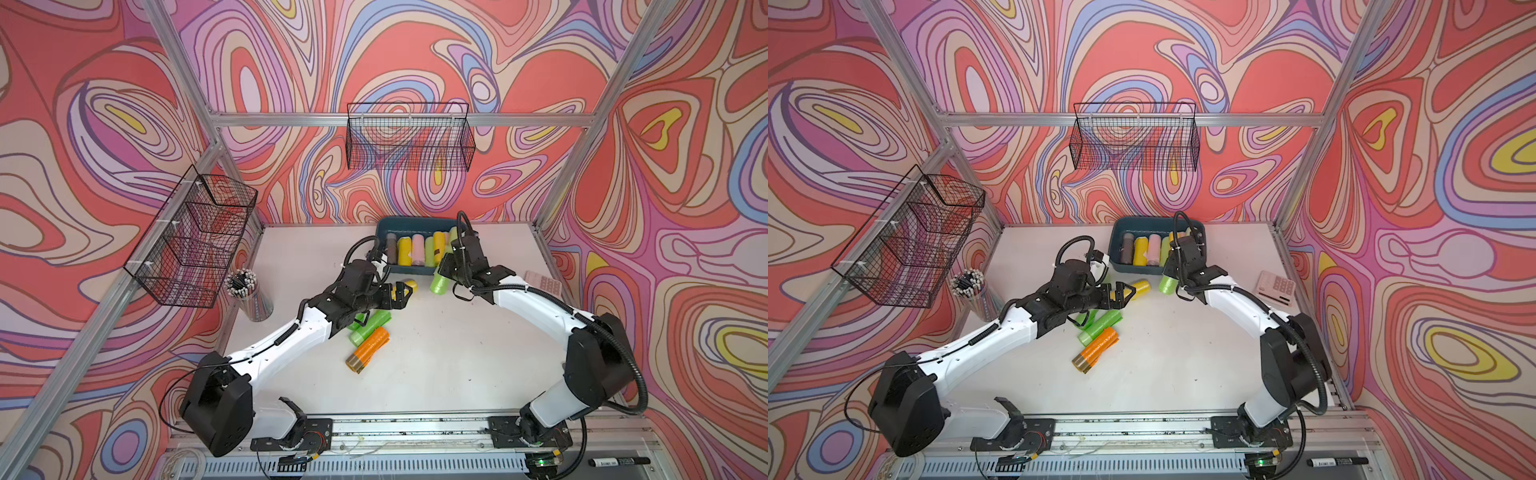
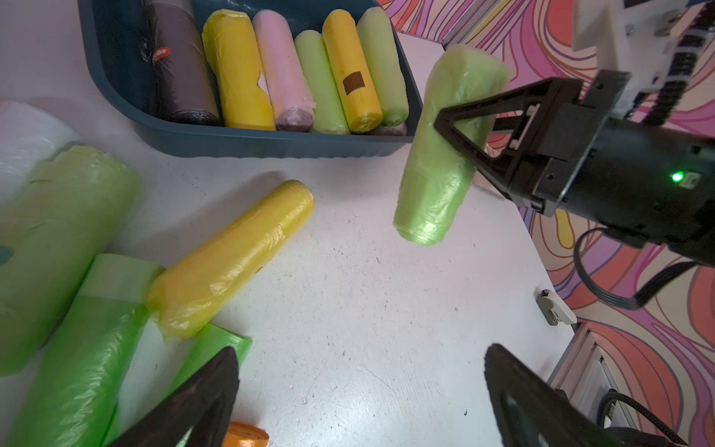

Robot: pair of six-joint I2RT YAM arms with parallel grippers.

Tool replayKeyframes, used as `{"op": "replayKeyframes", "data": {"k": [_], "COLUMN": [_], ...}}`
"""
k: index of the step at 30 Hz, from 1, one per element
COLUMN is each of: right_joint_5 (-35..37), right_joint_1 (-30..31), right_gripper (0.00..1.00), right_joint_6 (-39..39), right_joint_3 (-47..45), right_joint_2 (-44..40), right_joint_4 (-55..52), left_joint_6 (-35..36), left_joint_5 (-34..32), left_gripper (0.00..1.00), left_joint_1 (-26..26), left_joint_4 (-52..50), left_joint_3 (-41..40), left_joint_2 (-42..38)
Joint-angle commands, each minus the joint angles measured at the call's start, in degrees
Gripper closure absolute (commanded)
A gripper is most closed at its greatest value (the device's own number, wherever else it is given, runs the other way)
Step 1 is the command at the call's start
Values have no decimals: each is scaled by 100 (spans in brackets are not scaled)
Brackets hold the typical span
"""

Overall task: Put the roll of trash bags into the storage box
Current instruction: Place the roll of trash bags in the storage box.

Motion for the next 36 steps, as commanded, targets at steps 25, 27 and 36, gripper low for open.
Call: {"op": "replayKeyframes", "data": {"k": [25, 27, 36], "right_joint_5": [-506, -452, -252], "right_joint_1": [-270, -269, -279], "right_gripper": [78, 79, 80], "right_joint_6": [-562, -612, -920], "right_joint_3": [2302, 2501, 3365], "right_joint_2": [2216, 2379, 3061], "right_joint_4": [193, 130, -47], "left_joint_6": [-98, -87, -1], "left_joint_5": [77, 45, -73], "left_gripper": [0, 0, 0], "left_joint_1": [19, 19, 19], "left_joint_4": [-133, -172, -322], "left_joint_3": [189, 197, 240], "left_joint_2": [-270, -295, -323]}}
